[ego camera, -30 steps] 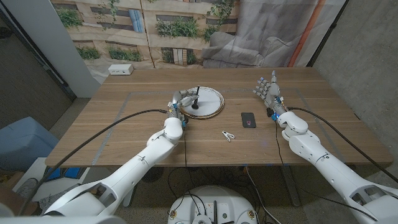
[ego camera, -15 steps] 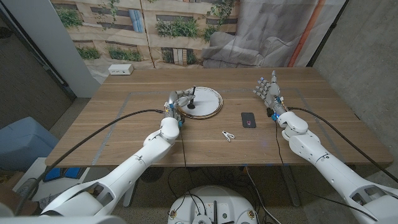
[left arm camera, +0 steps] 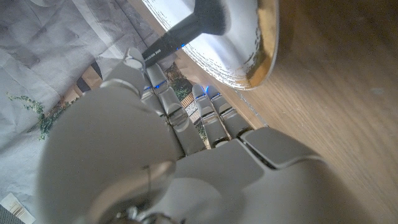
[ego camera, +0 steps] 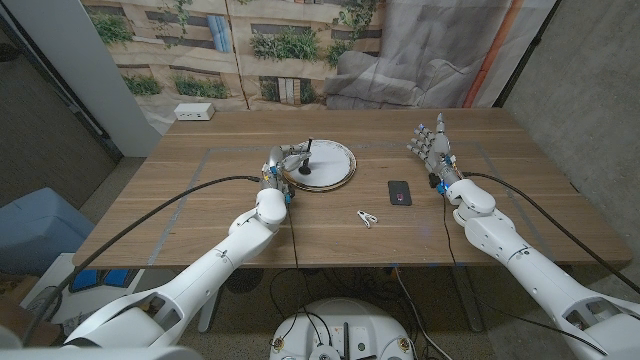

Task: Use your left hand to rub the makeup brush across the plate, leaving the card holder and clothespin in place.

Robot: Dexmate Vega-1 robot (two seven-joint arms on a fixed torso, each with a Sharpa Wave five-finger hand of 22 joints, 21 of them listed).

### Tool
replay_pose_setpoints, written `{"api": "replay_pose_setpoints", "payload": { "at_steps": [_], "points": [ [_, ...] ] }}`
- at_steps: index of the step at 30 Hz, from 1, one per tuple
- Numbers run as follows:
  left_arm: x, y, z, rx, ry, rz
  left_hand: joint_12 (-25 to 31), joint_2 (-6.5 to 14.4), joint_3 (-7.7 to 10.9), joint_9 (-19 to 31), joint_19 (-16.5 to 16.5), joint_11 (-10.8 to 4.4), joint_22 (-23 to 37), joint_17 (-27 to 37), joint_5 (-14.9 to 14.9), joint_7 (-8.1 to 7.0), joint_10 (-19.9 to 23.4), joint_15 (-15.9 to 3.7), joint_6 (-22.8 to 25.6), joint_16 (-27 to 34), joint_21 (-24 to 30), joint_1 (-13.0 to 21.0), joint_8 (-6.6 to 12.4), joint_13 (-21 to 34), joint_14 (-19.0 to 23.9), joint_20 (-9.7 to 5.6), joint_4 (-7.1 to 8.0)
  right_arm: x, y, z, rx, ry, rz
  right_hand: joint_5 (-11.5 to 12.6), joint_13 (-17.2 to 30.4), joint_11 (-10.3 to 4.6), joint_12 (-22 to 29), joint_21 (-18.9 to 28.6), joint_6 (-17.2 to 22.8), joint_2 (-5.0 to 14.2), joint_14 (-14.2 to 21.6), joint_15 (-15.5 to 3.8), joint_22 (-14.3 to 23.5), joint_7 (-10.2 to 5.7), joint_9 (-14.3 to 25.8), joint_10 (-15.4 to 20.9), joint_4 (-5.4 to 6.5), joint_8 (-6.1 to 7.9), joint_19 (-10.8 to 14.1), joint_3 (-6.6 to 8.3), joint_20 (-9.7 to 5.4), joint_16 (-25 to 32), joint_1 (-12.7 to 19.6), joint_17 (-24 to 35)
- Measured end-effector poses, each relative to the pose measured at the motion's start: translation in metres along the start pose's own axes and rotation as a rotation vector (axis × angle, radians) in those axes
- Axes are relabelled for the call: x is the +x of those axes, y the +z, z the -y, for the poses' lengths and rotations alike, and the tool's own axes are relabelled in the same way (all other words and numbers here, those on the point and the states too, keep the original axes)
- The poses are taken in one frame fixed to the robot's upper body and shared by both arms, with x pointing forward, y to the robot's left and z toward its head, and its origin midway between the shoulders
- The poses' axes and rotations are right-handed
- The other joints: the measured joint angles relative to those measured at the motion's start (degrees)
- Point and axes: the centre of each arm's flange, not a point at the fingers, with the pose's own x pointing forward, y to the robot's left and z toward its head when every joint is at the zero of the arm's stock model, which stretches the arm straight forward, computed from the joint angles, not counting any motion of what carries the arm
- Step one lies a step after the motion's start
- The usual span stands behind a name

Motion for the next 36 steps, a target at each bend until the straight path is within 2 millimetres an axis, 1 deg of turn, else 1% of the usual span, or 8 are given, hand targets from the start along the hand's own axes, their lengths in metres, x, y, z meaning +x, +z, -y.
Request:
{"api": "replay_pose_setpoints", "payload": {
  "at_steps": [14,31,33,36],
  "points": [
    [-0.004,0.009,0.011,-0.003,-0.019,0.024,0.0,0.0,-0.23,0.0,0.0,0.00,0.0,0.0,0.0,0.00,0.0,0.00,0.0,0.0,0.0,0.0,0.00,0.0,0.0,0.00,-0.22,0.000,0.000,0.000,0.000,0.000,0.000,0.0,0.0,0.00,0.0,0.0,0.0,0.00,0.0,0.00,0.0,0.00,0.0,0.0,0.00,0.00,0.0,0.00,0.00,0.0,0.0,0.0],
    [-0.012,0.011,0.023,0.000,-0.048,0.023,-0.2,0.0,-0.23,0.0,0.0,0.01,0.0,0.0,0.0,0.00,0.0,0.00,0.0,0.0,0.0,0.0,-0.01,0.2,0.0,0.00,-0.23,0.000,0.000,0.000,0.000,0.001,0.000,0.0,0.0,0.00,0.0,0.0,0.0,0.00,0.0,0.00,0.0,0.00,0.0,0.0,0.00,0.00,0.0,0.00,0.00,0.0,0.0,0.0],
    [-0.013,0.011,0.025,0.000,-0.050,0.023,-0.2,0.0,-0.44,0.0,0.0,0.08,0.0,0.0,0.0,0.00,-0.1,0.00,0.0,0.0,0.0,0.0,-0.01,0.3,0.0,0.00,-0.02,0.000,0.000,0.000,0.000,0.001,0.000,0.0,0.0,0.00,0.0,0.0,0.0,0.00,0.0,0.00,0.0,0.00,0.0,0.0,0.00,0.00,0.0,0.00,0.00,0.0,0.0,0.0],
    [-0.013,0.011,0.026,-0.001,-0.053,0.023,-0.3,0.0,-0.46,-0.1,0.0,-0.23,0.0,0.0,0.0,-0.01,0.2,0.00,0.0,0.0,0.0,0.0,-0.01,0.3,0.0,0.00,0.00,0.000,-0.001,0.000,0.000,0.001,0.000,0.0,0.0,0.00,0.0,0.0,0.0,0.00,0.0,0.00,0.0,0.00,0.0,0.0,0.00,0.00,0.0,0.00,0.00,0.0,0.0,0.0]
  ]
}}
